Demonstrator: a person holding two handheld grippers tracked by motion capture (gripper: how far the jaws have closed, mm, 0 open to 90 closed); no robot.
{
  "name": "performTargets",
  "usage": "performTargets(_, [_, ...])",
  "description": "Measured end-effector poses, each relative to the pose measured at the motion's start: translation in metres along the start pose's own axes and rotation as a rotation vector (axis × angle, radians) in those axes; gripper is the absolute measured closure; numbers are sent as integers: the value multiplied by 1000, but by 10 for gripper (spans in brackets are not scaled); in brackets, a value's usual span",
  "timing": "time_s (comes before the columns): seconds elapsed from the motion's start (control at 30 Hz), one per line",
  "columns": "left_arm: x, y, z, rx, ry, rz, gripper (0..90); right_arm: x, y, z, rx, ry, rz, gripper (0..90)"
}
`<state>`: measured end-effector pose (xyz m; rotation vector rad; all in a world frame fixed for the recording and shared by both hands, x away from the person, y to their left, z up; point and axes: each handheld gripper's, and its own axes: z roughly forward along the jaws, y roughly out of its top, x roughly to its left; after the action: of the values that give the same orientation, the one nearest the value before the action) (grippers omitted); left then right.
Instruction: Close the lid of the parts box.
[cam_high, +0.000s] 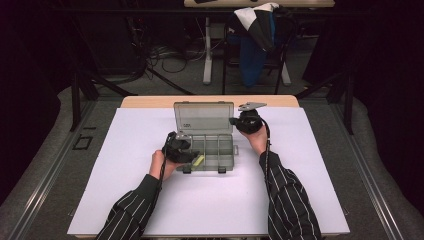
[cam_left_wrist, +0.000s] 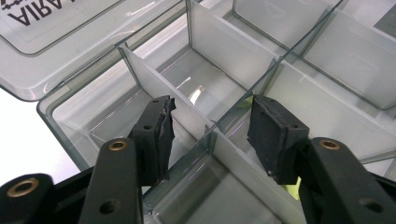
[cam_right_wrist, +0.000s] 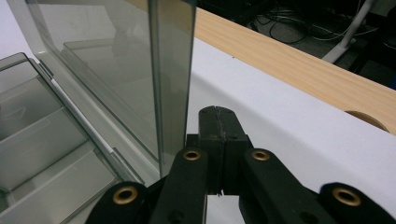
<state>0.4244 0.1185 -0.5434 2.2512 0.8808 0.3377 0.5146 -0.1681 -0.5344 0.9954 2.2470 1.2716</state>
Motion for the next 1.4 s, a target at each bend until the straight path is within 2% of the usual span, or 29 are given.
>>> performTargets(0.2, [2, -1, 1, -5, -14, -8, 474, 0, 0, -1, -6, 4, -9, 900])
performTargets(0.47, [2, 0, 1, -5, -5, -5, 467, 2, 4, -7, -37, 0, -23, 900])
performTargets(0.57, [1, 1, -3, -29, 7, 3, 344, 2, 6, -9, -53, -4, -32, 900])
performTargets(0.73, [4, 6, -18, -90, 22, 5, 199, 3, 7, -11, -57, 2, -47, 900])
performTargets(0.8, [7, 10, -27, -118, 51, 5, 150, 3, 7, -12, -58, -1, -52, 900])
performTargets(0.83, [10, 12, -33, -139, 49, 4, 140, 4, 7, -12, -59, -3, -57, 900])
performTargets(0.9, [16, 16, -42, -159, 79, -6, 81, 5, 7, -13, -58, -3, -67, 900])
performTargets(1.07, [32, 31, -62, -174, 126, -6, 9, 6, 8, -15, -56, -2, -79, 900])
performTargets(1.27, [46, 51, -73, -168, 166, 28, 16, 8, 8, -17, -62, -14, -99, 900])
performTargets(1.37, [50, 61, -76, -161, 200, 89, 179, 8, 8, -17, -62, -8, -100, 900])
performTargets(1.4, [51, 64, -77, -156, 208, 114, 199, 8, 8, -17, -62, -8, -100, 900])
